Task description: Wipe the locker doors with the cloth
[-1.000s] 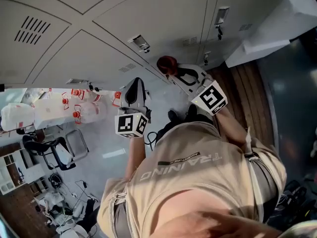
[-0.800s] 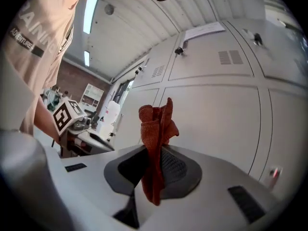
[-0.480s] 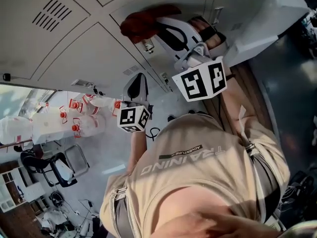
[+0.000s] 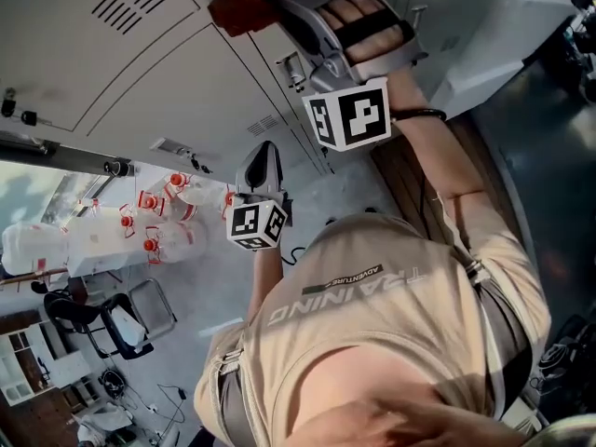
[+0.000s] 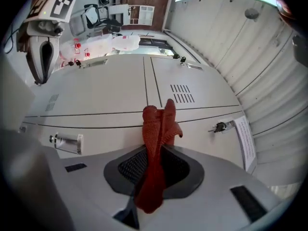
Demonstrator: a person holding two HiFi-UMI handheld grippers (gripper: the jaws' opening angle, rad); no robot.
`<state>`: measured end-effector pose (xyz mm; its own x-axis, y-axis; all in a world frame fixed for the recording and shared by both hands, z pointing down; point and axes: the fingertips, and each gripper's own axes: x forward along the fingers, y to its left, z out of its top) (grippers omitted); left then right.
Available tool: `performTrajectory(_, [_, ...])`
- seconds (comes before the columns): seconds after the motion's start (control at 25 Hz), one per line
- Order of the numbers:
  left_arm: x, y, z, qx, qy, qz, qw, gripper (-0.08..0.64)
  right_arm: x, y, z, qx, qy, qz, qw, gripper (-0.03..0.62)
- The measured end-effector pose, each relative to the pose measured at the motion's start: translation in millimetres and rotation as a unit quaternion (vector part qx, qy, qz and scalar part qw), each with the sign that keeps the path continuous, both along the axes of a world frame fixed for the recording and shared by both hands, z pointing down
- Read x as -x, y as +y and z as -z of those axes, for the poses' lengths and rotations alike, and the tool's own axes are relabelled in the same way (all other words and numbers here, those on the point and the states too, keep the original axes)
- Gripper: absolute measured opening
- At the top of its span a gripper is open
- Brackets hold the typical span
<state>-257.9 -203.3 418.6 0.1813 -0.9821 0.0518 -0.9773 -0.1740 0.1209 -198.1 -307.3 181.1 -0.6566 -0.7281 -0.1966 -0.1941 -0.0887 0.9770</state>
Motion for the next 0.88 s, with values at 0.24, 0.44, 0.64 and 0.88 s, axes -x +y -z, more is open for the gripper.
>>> performTrajectory(0.24, [2.5, 6.2, -15.9, 0.019, 0.014, -0.009, 0.9997, 0.005, 2.2, -5.9, -63.7, 0.053, 0.030, -0.001, 0.998, 0.052])
performTrajectory(0.44, [1.1, 10.0, -22.7, 0.028, 0.023, -0.012, 0.9993, 0.005, -0.8, -4.5, -137.9, 0.130, 0.068, 0.000, 0.989, 0.052])
performTrajectory(0.64, [-3.3, 11.9, -25.7, 0.033, 0.020, -0.022, 0.9990, 0.005, -3.5, -5.7, -236.5, 0.211, 0.121, -0.011, 0.970, 0.052])
performTrajectory(0.88, [-4.2, 19.0, -27.3, 0.041, 0.016, -0.020, 0.9988, 0.005, -2.4, -7.5, -366.5, 0.307, 0.196, -0.011, 0.931, 0.054])
